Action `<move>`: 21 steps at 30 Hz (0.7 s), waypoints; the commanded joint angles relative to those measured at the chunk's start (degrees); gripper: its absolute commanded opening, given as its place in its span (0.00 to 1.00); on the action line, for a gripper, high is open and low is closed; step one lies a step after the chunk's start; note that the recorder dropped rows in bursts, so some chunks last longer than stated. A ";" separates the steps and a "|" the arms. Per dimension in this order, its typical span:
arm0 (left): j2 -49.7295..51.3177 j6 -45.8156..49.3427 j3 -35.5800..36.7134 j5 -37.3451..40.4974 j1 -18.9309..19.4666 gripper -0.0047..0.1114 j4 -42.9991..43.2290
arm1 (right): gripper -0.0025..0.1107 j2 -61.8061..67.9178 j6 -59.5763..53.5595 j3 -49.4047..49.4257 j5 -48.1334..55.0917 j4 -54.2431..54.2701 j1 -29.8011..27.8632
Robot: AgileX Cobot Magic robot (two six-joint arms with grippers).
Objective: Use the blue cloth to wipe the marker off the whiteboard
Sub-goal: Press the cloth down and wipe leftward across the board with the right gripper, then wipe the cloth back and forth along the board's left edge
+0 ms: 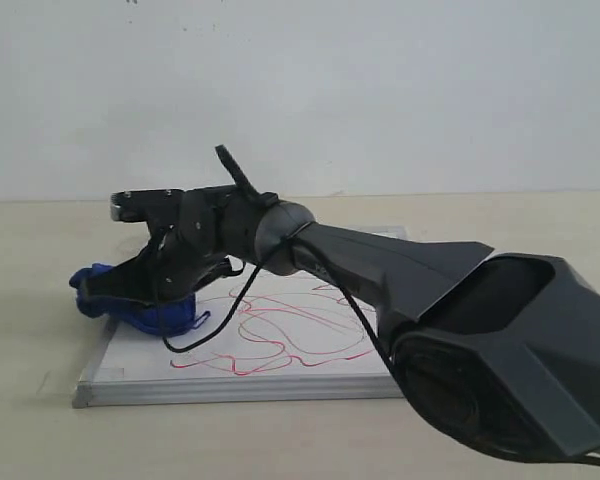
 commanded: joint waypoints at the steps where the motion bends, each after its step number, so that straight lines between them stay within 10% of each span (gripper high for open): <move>1: -0.19 0.26 0.18 -0.20 -0.39 0.07 -0.67 | 0.02 1.56 2.11 0.84 2.10 -3.02 -2.61; 9: -0.19 0.26 0.18 -0.20 -0.39 0.07 -0.67 | 0.02 1.56 5.42 0.84 2.23 -1.66 -4.32; 21: -0.19 0.26 0.18 -0.20 -0.39 0.07 -0.67 | 0.02 1.65 -21.31 -2.16 9.23 16.20 -3.17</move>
